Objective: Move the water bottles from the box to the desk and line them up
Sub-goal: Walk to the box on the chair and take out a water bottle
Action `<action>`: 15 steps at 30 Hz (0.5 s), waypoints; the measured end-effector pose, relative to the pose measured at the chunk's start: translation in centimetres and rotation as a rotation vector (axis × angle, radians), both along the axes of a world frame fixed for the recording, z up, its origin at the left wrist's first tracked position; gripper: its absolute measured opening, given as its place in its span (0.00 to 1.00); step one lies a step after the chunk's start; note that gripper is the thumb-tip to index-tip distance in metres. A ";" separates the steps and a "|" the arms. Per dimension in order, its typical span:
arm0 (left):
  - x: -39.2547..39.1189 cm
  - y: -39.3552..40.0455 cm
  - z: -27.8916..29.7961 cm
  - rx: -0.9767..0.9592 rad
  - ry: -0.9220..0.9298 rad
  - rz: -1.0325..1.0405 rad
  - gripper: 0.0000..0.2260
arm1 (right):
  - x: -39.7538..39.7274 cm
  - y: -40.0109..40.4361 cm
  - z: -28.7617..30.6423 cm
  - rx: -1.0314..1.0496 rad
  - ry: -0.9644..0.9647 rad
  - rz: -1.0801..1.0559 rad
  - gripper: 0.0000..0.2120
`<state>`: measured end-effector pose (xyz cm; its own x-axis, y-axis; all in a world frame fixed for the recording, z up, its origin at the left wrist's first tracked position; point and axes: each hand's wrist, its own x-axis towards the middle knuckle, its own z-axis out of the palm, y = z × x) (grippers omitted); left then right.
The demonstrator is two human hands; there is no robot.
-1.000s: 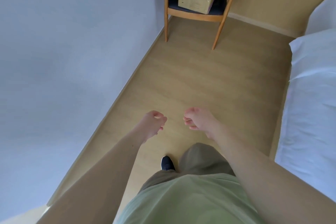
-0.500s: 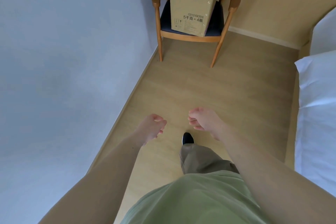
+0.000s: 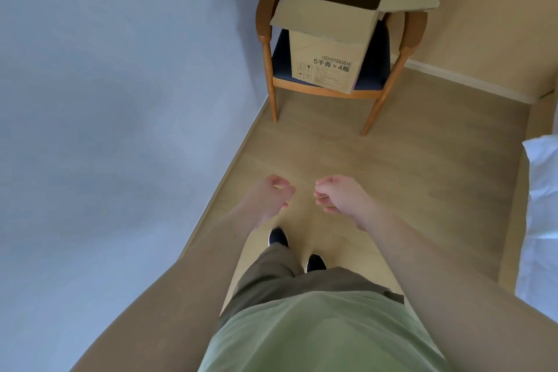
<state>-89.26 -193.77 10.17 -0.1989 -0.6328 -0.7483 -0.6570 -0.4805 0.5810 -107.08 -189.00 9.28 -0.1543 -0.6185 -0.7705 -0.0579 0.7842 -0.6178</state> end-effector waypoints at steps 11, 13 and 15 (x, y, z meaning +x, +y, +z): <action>-2.9 -17.2 0.5 -0.040 0.076 -0.041 0.08 | -2.7 -14.5 0.3 -0.021 0.054 -0.066 0.08; -3.3 -20.5 1.0 -0.044 0.089 -0.037 0.08 | -2.9 -17.7 0.9 -0.031 0.057 -0.096 0.08; -3.7 -23.4 1.6 -0.045 0.109 -0.063 0.09 | -2.6 -20.7 1.5 -0.037 0.043 -0.131 0.08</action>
<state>-92.91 -217.17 11.79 -0.3181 -0.6486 -0.6915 -0.6170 -0.4122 0.6704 -109.69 -209.74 10.74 -0.2675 -0.6185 -0.7388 0.0164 0.7638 -0.6453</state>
